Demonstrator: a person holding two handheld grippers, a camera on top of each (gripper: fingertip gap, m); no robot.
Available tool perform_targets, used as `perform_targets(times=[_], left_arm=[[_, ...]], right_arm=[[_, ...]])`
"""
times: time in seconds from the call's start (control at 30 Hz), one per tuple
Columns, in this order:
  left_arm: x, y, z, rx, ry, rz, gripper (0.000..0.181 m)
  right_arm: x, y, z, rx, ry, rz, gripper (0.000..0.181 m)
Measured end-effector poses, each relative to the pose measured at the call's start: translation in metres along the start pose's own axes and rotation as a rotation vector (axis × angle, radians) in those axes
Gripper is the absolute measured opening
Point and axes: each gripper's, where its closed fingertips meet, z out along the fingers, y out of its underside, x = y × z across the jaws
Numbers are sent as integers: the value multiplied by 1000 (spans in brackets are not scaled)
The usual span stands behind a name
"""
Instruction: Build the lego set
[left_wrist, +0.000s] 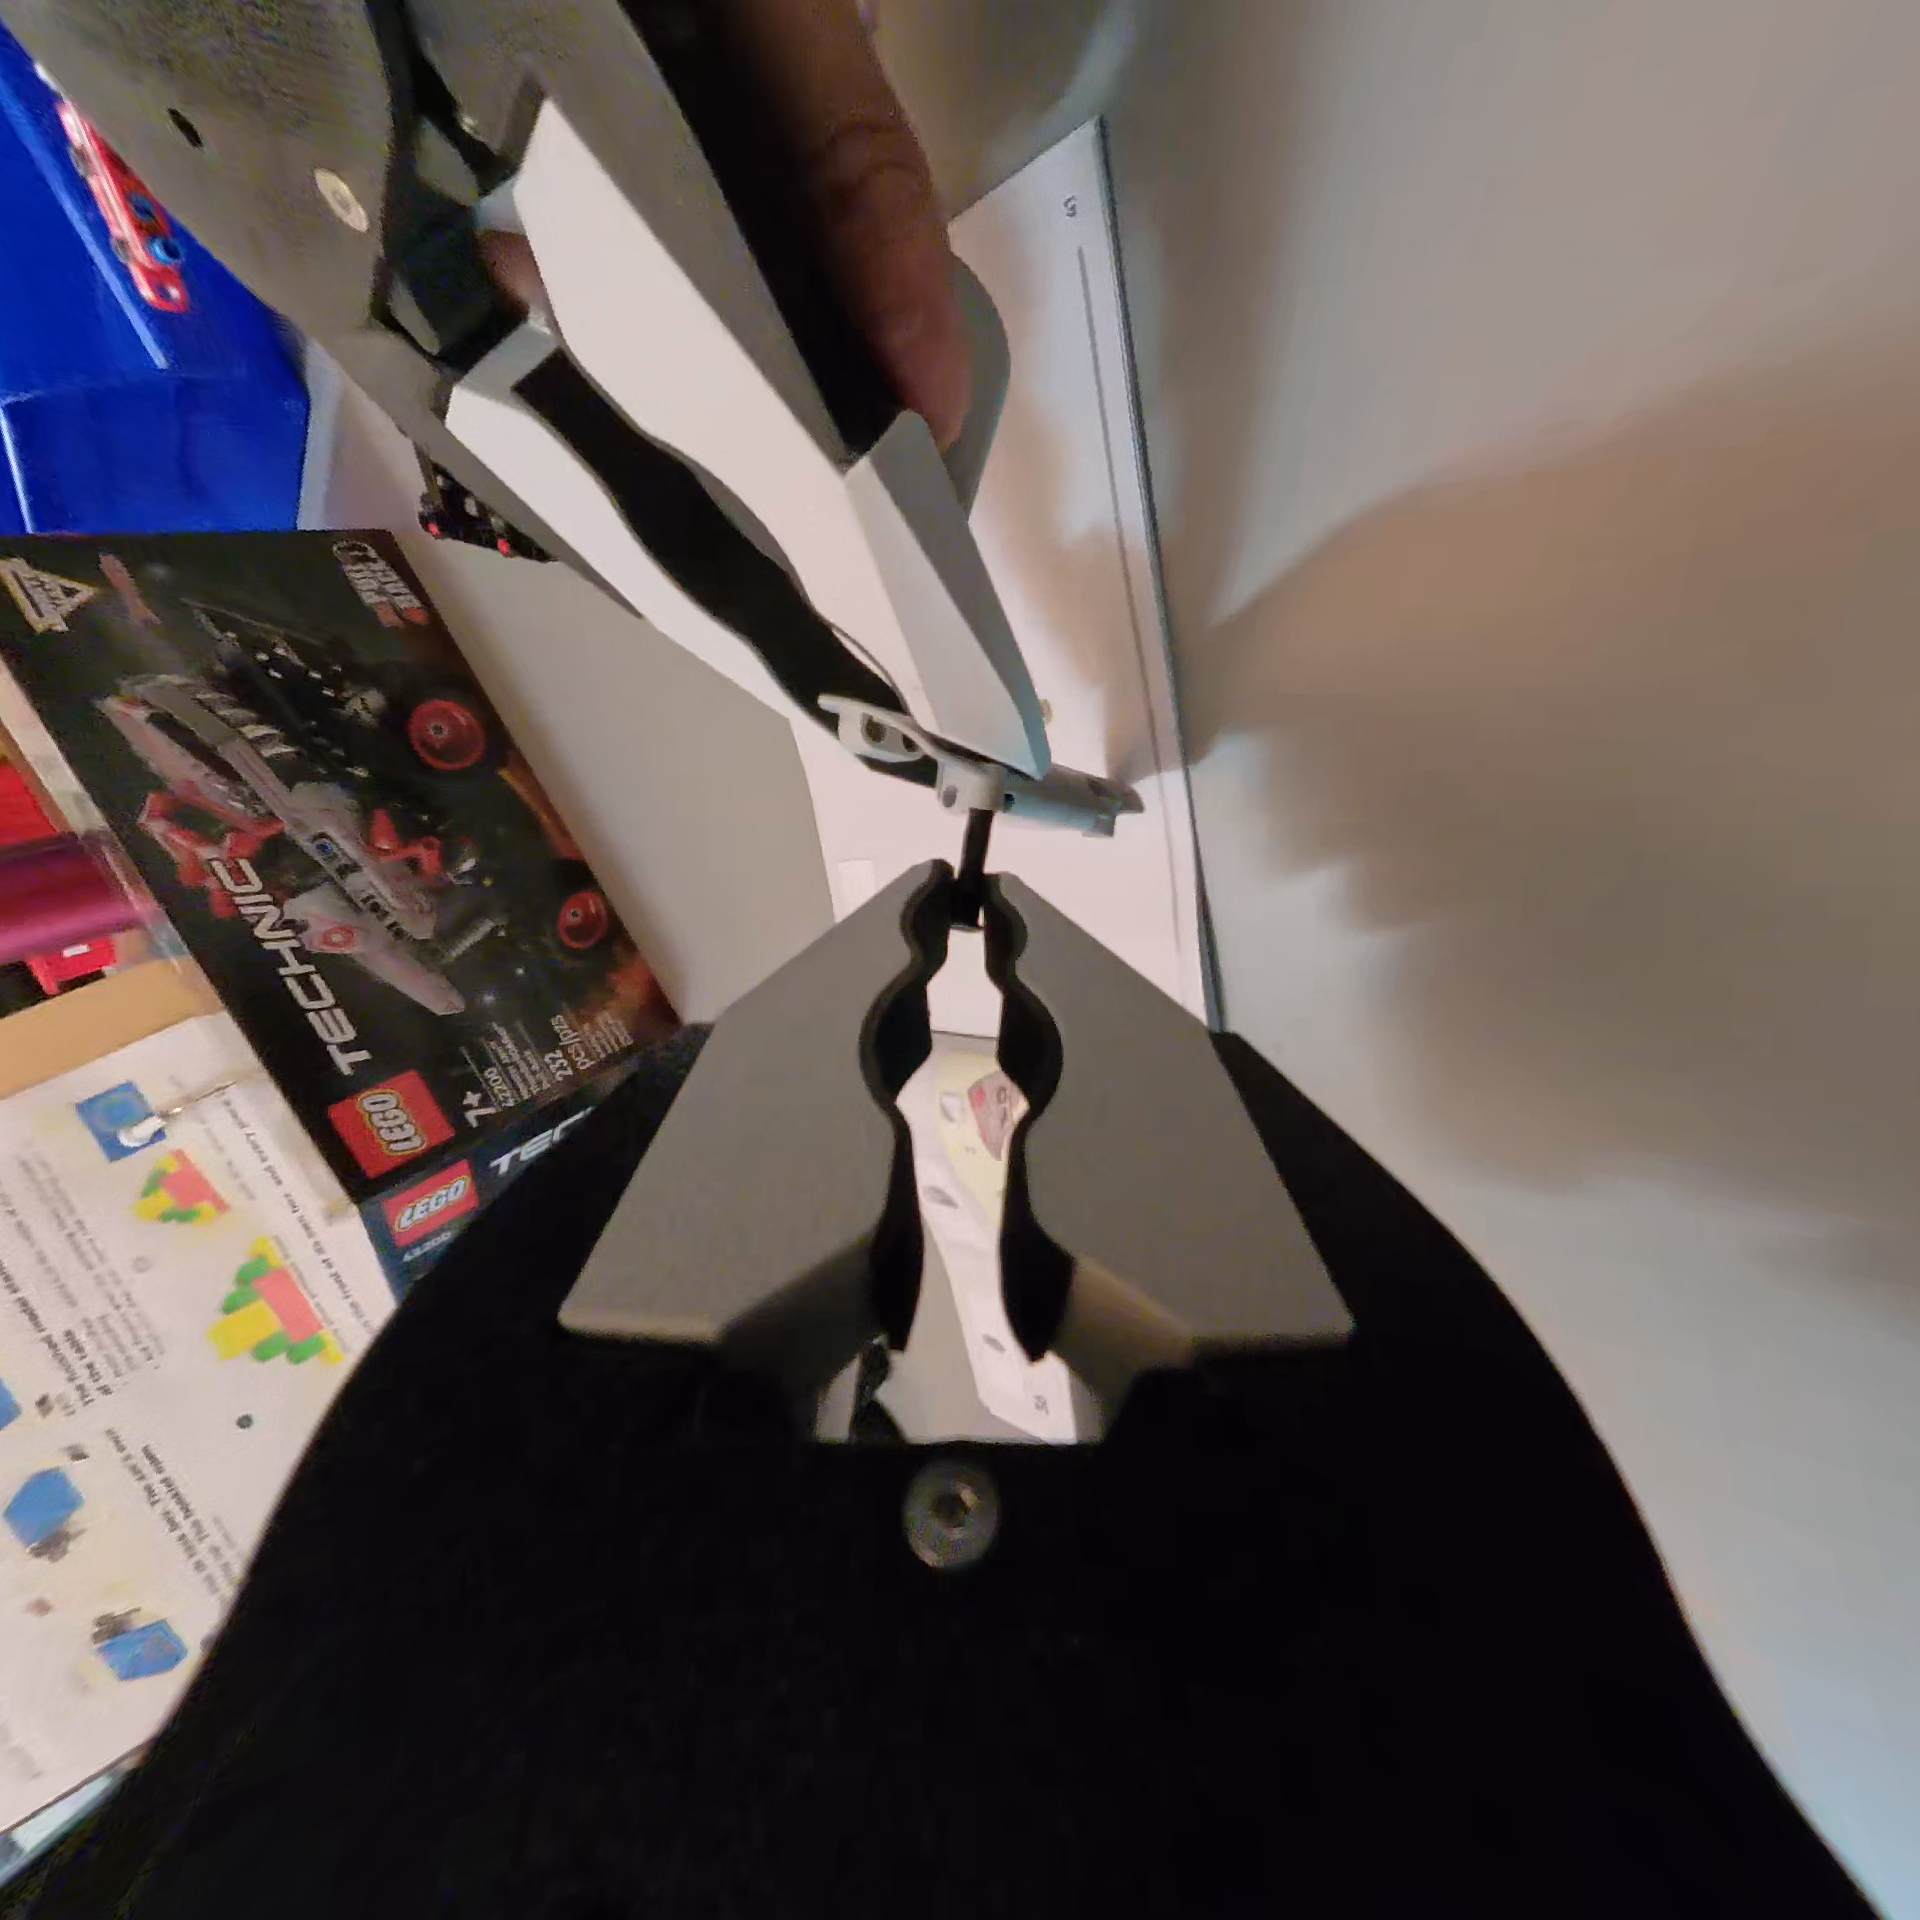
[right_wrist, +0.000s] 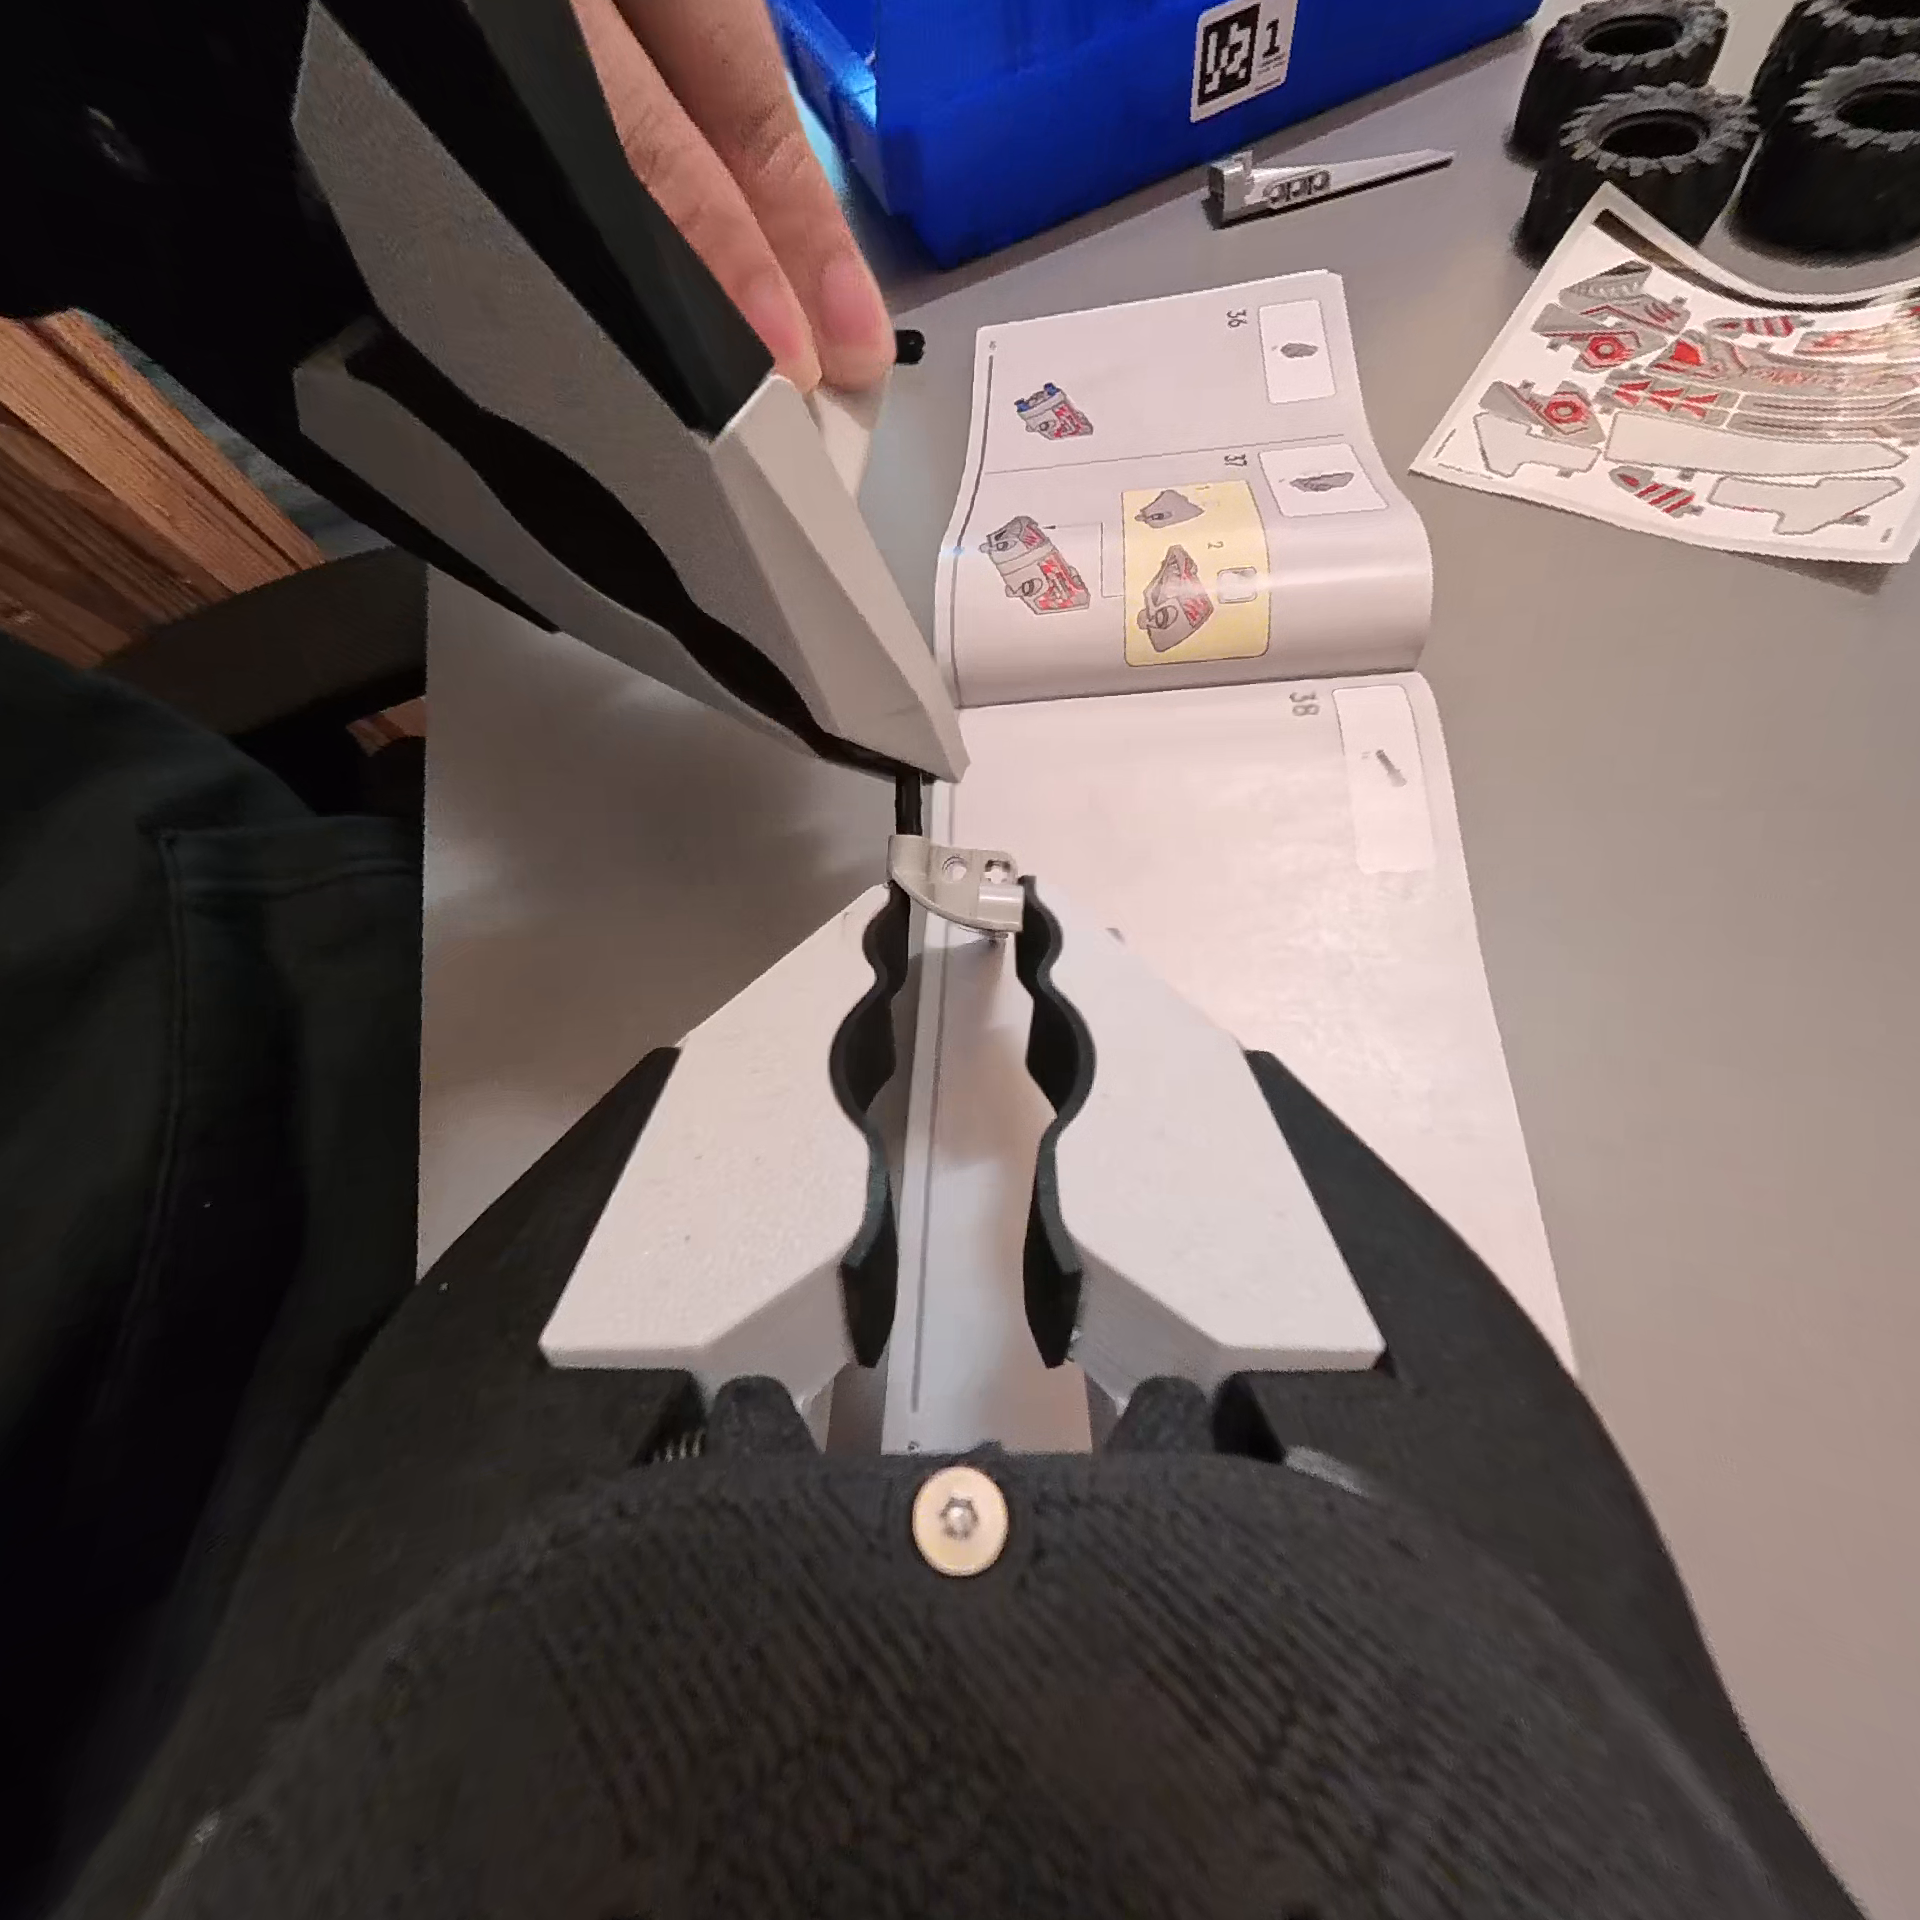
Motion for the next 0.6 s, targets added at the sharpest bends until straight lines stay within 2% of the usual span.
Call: perform_targets(times=[0.03,0.13,0.17,0.3,0.37,0.6], left_arm=[[-2,1,1,-11,-26,28,2],[-3,-1,0,-91,-137,218,2],[-4,-1,1,-110,-154,230,1],[-1,1,5,-35,-41,-24,2],[0,1,6,-17,0,-92,2],[-10,-4,3,-78,-121,65,2]], right_arm=[[2,-1,0,3,16,1,18],[1,1,-1,-12,14,-7,18],[1,1,-1,-11,12,-4,18],[3,-1,1,1,28,-7,18],[3,-1,1,-15,45,-23,18],[6,-4,-8,-18,82,-57,18]])
